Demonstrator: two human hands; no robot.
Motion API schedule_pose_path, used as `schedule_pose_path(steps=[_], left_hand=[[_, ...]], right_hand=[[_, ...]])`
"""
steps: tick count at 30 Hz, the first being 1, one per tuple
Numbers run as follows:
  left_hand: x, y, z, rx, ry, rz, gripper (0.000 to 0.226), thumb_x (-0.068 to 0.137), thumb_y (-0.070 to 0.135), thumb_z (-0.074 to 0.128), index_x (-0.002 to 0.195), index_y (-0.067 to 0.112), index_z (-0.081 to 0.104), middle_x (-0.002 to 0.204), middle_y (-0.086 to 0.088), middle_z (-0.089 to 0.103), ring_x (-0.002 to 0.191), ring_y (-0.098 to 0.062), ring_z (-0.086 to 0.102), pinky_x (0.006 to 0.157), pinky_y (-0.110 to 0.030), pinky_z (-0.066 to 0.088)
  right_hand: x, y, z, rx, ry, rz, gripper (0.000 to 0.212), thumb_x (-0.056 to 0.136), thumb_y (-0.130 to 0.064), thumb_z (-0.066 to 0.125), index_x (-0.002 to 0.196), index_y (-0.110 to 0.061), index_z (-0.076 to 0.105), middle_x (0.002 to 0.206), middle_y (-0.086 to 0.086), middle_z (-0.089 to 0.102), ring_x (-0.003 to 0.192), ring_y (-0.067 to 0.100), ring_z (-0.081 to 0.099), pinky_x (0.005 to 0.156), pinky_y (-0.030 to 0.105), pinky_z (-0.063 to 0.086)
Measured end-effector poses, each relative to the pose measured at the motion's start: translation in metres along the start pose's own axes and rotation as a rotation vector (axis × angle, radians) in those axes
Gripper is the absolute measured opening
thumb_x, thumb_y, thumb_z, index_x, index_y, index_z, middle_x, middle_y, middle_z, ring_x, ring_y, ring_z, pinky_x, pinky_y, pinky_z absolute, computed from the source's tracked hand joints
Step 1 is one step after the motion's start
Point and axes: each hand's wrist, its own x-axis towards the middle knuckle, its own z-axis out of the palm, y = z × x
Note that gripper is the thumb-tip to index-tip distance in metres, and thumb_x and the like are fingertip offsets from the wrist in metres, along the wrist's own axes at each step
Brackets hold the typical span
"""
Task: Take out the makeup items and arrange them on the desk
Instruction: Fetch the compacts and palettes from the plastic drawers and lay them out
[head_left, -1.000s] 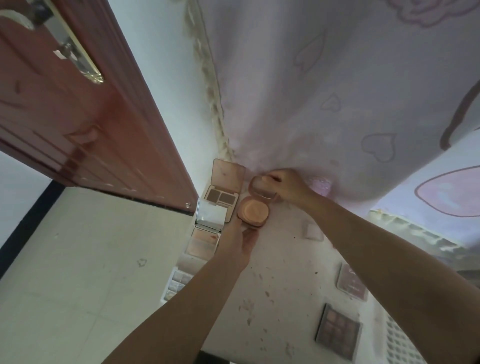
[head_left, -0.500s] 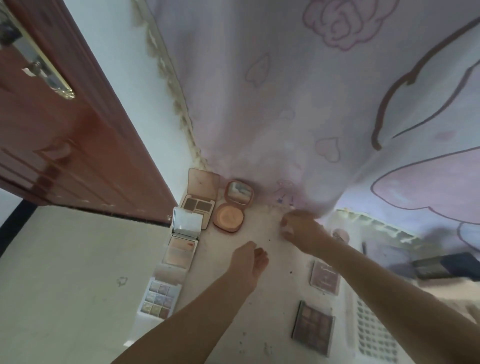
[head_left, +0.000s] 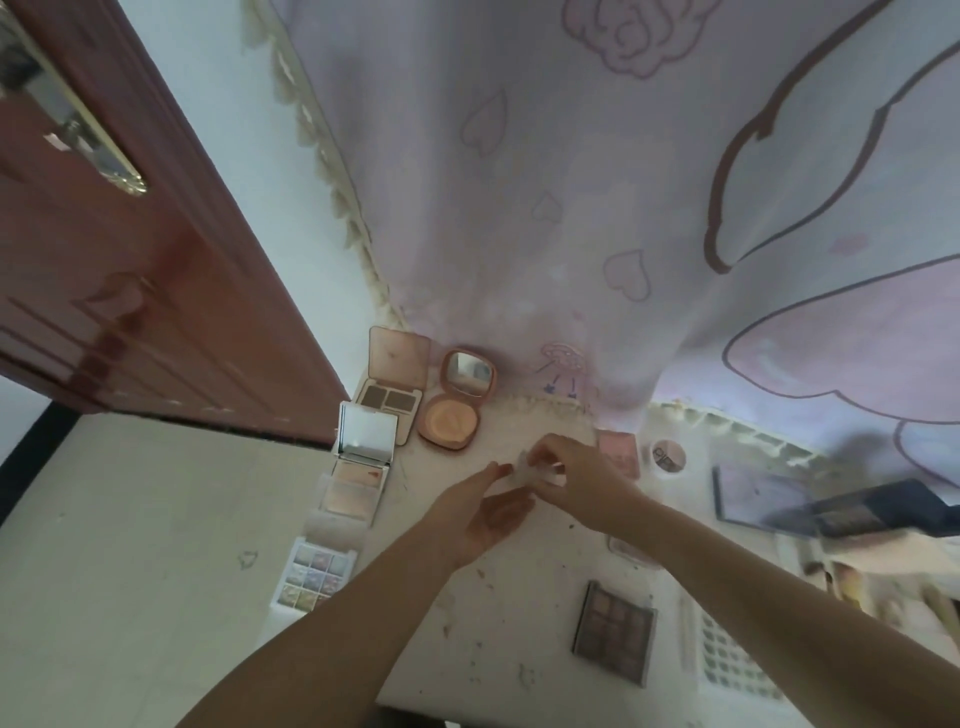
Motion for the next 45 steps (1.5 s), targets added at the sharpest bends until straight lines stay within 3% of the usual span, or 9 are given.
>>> schedule_pose_path(steps=[4,7,10,20,27,31,34,39,45], left_hand=[[-0.001,-0.001,-0.002,0.183,0.085,0.025,0.021,0.096,0.027,0.051,0.095,0.011,0.065,0.079,-0.01,0.052,0.065,-0.02,0.052,0.055,-0.027,0.048],[0.001,0.002,-0.001,0.148,0.119,0.06,0.026,0.098,0.026,0.047,0.1,0.007,0.064,0.086,-0.013,0.051,0.071,-0.023,0.054,0.065,-0.032,0.05],[0.003,0.007,0.001,0.104,0.137,0.088,0.029,0.1,0.025,0.043,0.097,0.004,0.063,0.09,-0.014,0.05,0.076,-0.024,0.054,0.073,-0.034,0.05],[0.018,0.016,0.0,-0.009,0.25,0.157,0.017,0.099,0.016,0.043,0.102,0.001,0.051,0.086,-0.011,0.055,0.077,-0.02,0.055,0.087,-0.035,0.044],[0.023,0.021,0.011,-0.051,0.246,0.18,0.017,0.099,0.015,0.043,0.109,0.003,0.049,0.089,-0.008,0.052,0.093,-0.022,0.053,0.091,-0.036,0.043],[0.017,0.012,0.013,0.016,0.247,0.15,0.016,0.099,0.012,0.042,0.11,0.003,0.048,0.09,-0.009,0.051,0.098,-0.024,0.052,0.094,-0.04,0.043],[0.014,-0.007,0.021,0.117,0.225,0.085,0.018,0.097,0.012,0.045,0.112,0.003,0.052,0.091,-0.01,0.054,0.087,-0.022,0.054,0.089,-0.039,0.046],[0.022,-0.033,0.048,0.265,0.149,0.04,0.021,0.097,0.014,0.046,0.113,0.004,0.054,0.09,-0.008,0.055,0.084,-0.019,0.055,0.082,-0.035,0.05],[0.025,-0.034,0.061,0.258,0.116,0.056,0.028,0.098,0.015,0.044,0.12,0.0,0.052,0.094,-0.011,0.058,0.089,-0.022,0.056,0.081,-0.035,0.049]], right_hand=[[0.014,0.001,-0.006,0.109,-0.013,0.12,0.005,0.089,-0.021,0.062,0.09,-0.02,0.057,0.085,-0.013,0.06,0.084,0.01,0.06,0.077,0.016,0.049],[0.032,-0.003,-0.012,0.282,0.029,0.241,0.009,0.093,-0.016,0.056,0.091,-0.009,0.062,0.084,0.001,0.065,0.081,0.016,0.066,0.077,0.03,0.057],[0.05,-0.007,-0.014,0.354,0.037,0.305,0.017,0.094,-0.011,0.053,0.097,0.0,0.065,0.08,0.003,0.066,0.071,0.008,0.064,0.063,0.022,0.055],[0.103,0.009,-0.004,0.412,0.042,0.398,0.019,0.096,-0.01,0.05,0.103,0.001,0.064,0.091,0.018,0.066,0.074,0.022,0.063,0.072,0.039,0.055],[0.107,0.01,-0.008,-0.098,0.044,0.256,0.04,0.091,-0.016,0.054,0.053,-0.021,0.044,0.054,-0.004,0.046,0.059,0.015,0.047,0.05,0.022,0.03],[0.088,0.008,-0.039,-0.31,-0.03,0.192,0.013,0.092,-0.012,0.046,0.089,-0.011,0.059,0.087,0.007,0.059,0.081,0.023,0.055,0.066,0.023,0.036],[0.051,0.016,-0.063,-0.358,-0.246,0.215,0.03,0.095,-0.017,0.049,0.124,-0.013,0.055,0.124,0.006,0.058,0.11,0.021,0.056,0.09,0.022,0.043],[-0.001,0.052,-0.056,-0.721,-0.29,0.093,0.041,0.088,-0.03,0.058,0.125,-0.018,0.046,0.143,0.003,0.036,0.138,0.02,0.029,0.115,0.035,0.025],[-0.01,0.058,-0.048,-0.735,-0.088,-0.077,0.038,0.092,-0.038,0.052,0.122,-0.013,0.052,0.128,0.006,0.051,0.123,0.025,0.046,0.107,0.03,0.028]])
